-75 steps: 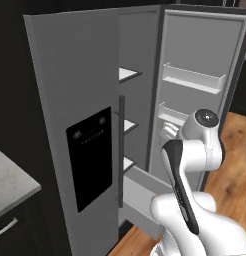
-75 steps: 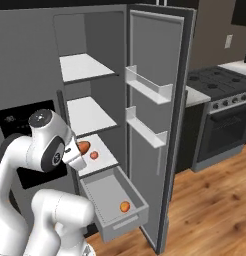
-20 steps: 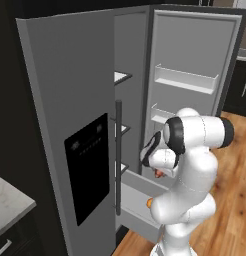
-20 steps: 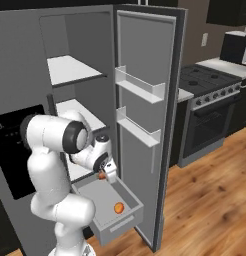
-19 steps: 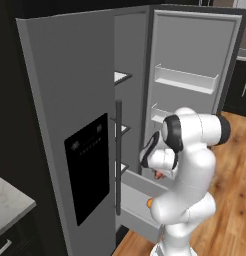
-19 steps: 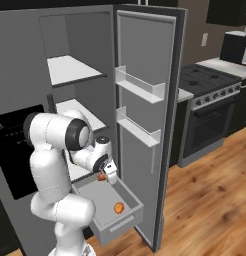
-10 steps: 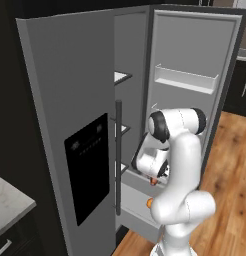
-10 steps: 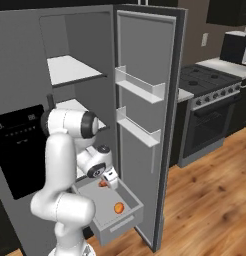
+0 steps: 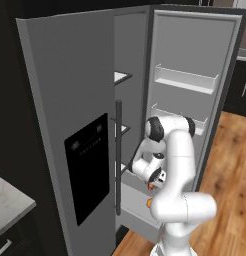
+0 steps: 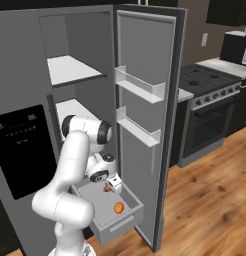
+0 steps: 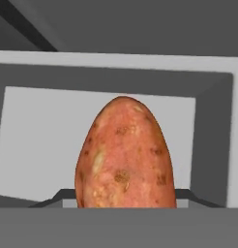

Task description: Place the sweet potato and squash inside the fridge drawer. Close the drawer after placing the vegetables.

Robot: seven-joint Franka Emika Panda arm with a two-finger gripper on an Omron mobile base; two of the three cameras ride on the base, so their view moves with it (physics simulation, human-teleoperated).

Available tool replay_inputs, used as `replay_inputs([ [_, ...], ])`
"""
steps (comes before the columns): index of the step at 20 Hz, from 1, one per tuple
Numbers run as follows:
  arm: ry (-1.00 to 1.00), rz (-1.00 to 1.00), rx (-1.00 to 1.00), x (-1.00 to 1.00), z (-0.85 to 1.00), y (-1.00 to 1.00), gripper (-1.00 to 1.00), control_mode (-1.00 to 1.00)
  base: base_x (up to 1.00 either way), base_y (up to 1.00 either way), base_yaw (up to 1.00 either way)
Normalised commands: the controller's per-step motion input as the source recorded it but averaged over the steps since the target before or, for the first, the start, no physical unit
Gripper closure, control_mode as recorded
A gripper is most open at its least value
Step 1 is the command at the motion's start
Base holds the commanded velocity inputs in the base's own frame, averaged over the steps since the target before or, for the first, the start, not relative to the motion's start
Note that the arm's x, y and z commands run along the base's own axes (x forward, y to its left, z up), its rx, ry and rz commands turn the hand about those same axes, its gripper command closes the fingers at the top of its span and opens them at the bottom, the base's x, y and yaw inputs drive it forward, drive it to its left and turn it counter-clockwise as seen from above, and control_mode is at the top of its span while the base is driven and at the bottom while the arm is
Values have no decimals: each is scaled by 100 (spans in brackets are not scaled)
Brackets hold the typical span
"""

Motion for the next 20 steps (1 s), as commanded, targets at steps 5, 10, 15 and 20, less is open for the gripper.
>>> replay_inputs([
  [5, 9, 3, 0, 35, -55, 2, 100, -100, 0, 0, 0],
  [10, 15, 0, 0, 44, -28, 6, 100, -100, 0, 0, 0],
  [15, 19, 0, 0, 37, -32, 21, 100, -100, 0, 0, 0],
  [20, 20, 0, 0, 41, -28, 31, 100, -100, 0, 0, 0],
])
